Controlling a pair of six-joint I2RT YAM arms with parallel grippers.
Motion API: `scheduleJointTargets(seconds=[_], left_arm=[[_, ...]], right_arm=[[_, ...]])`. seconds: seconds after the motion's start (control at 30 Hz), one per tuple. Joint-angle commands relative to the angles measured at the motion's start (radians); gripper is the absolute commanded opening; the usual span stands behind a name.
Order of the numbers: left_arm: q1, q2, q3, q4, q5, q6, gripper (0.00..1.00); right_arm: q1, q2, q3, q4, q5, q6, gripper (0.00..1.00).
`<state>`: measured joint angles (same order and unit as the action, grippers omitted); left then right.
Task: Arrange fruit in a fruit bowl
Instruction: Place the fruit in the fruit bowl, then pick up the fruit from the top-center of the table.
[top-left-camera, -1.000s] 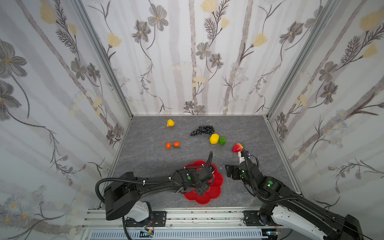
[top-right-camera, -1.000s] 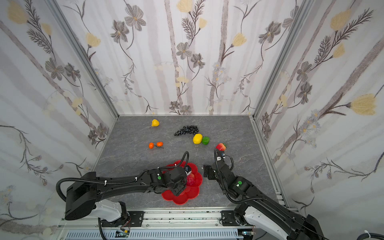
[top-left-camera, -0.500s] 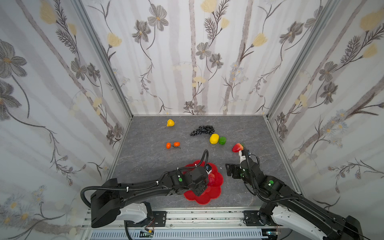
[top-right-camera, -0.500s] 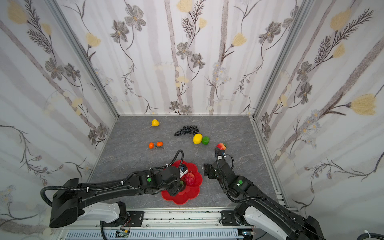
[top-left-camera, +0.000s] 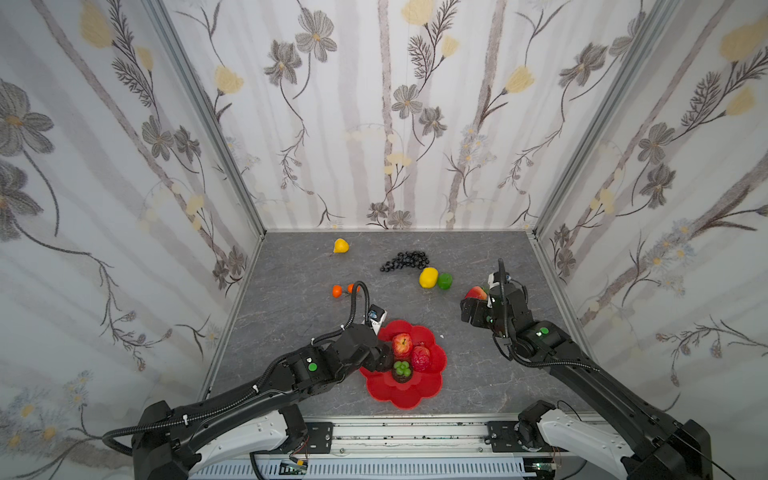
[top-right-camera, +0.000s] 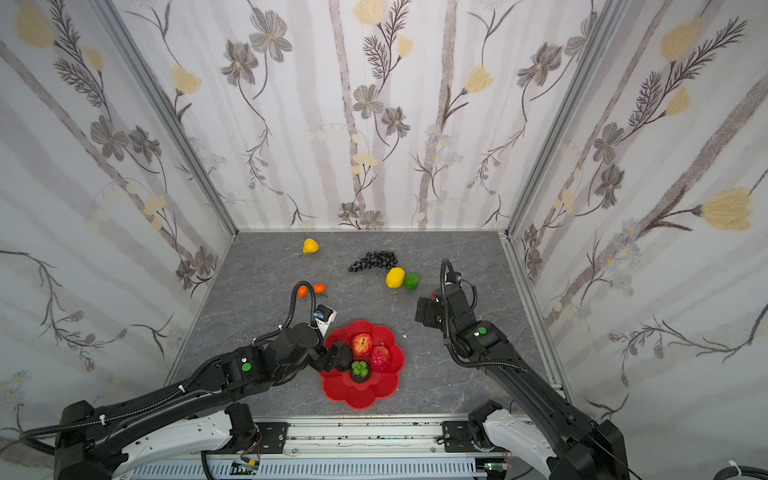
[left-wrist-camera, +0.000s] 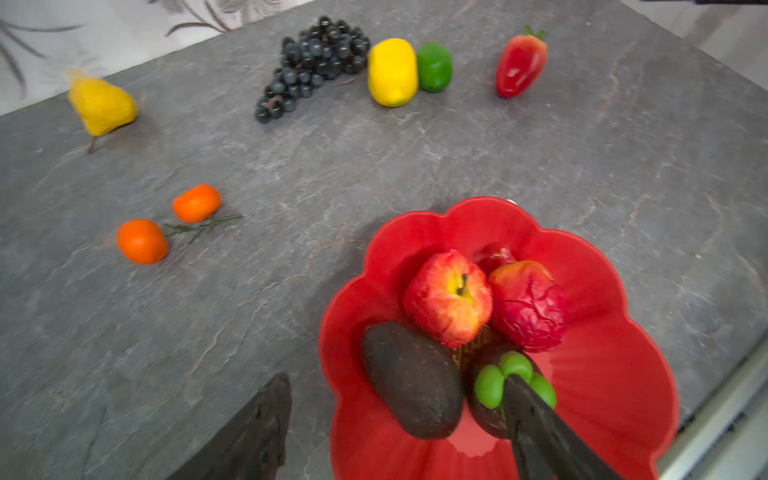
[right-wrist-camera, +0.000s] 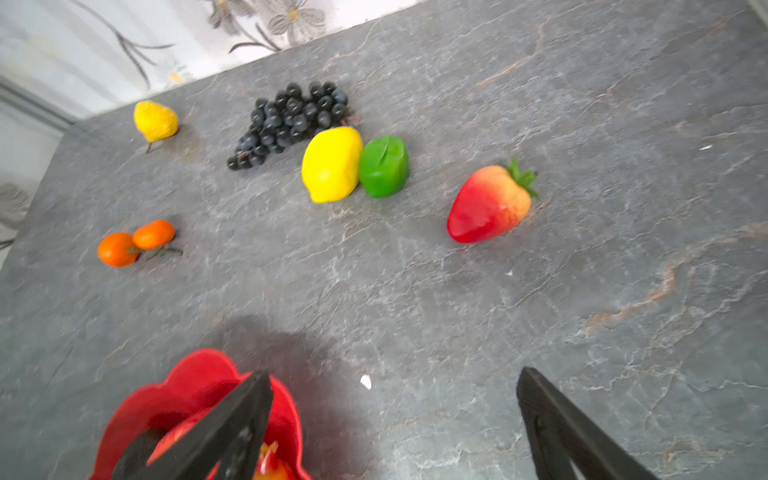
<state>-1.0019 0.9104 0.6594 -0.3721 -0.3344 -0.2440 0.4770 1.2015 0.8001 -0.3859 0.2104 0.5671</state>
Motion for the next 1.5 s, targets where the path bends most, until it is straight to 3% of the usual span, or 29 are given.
scheduleJointTargets(seconds=[0.0,0.2,0.3,0.43,0.83,1.17,1.47], left_arm=[[0.058,-0.044,-0.048,0.049,-0.126,-0.081,0.83],[0.166,-0.161,-0.16,0.108,-0.149,-0.093,0.89],[0.192,-0.217,-0.202,0.109,-0.136,-0.061,0.91],[0.196,-0.283,-0.252,0.118,-0.124,-0.031,0.93],[0.199,-0.471,-0.351,0.174,-0.092,-0.014,0.96],[0.2,-0.496,-0.359,0.177,-0.095,-0.012,0.96],[0.201,-0.499,-0.359,0.18,-0.093,-0.009,0.96]], right_arm=[[-0.061,0.071,0.052,-0.033,-0.034,0.001,0.91],[-0.117,0.24,0.175,-0.037,-0.069,0.028,0.9],[-0.118,0.326,0.23,0.022,-0.17,0.028,0.9],[-0.1,0.497,0.37,0.008,-0.233,0.039,0.89],[-0.038,0.905,0.815,-0.143,-0.243,0.017,0.85],[-0.025,1.049,0.964,-0.203,-0.223,0.005,0.76],[-0.012,1.149,1.071,-0.287,-0.176,0.013,0.76]])
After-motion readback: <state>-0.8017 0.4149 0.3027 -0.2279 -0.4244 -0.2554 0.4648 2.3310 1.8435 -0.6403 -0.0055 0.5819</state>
